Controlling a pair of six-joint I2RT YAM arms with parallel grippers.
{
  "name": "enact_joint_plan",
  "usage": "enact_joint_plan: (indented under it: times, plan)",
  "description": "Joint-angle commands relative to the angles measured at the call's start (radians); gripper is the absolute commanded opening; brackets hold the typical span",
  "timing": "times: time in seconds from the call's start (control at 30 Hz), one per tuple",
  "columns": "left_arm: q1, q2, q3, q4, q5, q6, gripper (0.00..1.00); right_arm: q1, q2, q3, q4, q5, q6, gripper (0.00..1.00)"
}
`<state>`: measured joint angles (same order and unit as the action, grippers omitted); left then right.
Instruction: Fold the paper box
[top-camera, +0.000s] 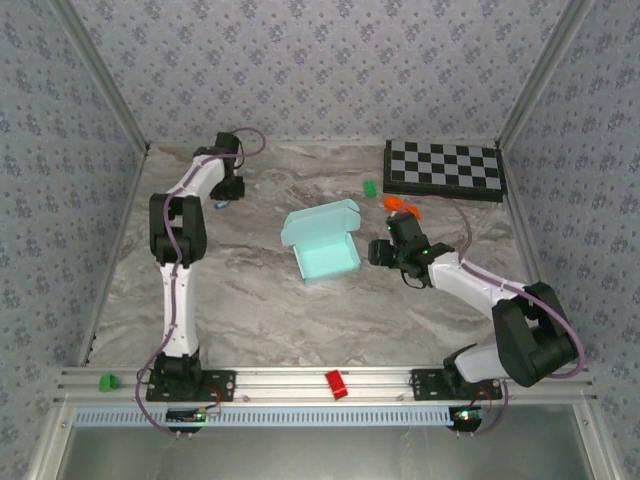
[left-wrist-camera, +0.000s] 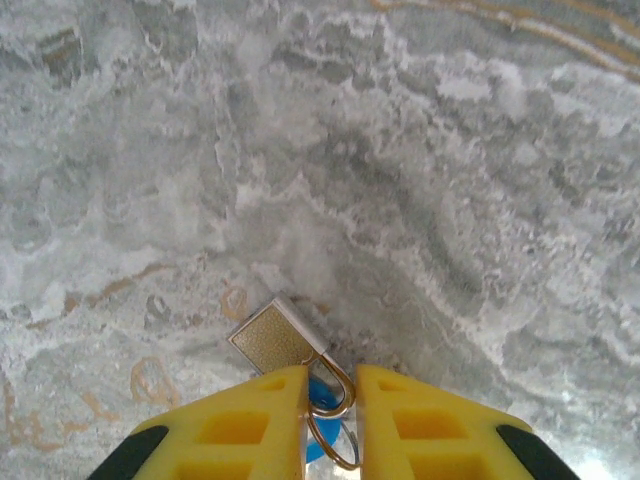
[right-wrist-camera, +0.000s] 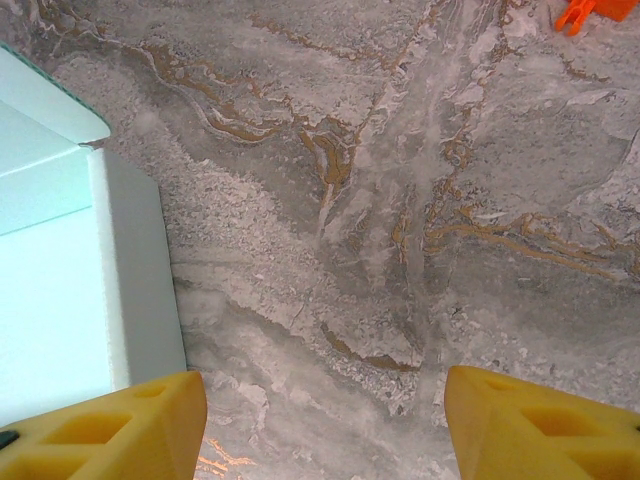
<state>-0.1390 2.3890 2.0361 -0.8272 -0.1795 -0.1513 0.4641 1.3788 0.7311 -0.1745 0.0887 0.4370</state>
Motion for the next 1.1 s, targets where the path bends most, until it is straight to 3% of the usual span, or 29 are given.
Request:
enact_joint_plan:
  times: [0.0,0.67,1.07]
  plan:
    - [-0.010,-0.063,-0.050,-0.004,0.015,-0.004,0.18,0.000,0.011,-0.003,-0.001,-0.009,0.014,0.66]
    - [-0.027,-0.186,-0.233,0.049,0.001,-0.014,0.00,0.011,0.030,-0.003,0.003,-0.014,0.015,0.66]
    - [-0.045,-0.487,-0.478,0.139,-0.008,-0.066,0.00,0.012,0.046,-0.009,0.022,-0.019,0.019,0.64]
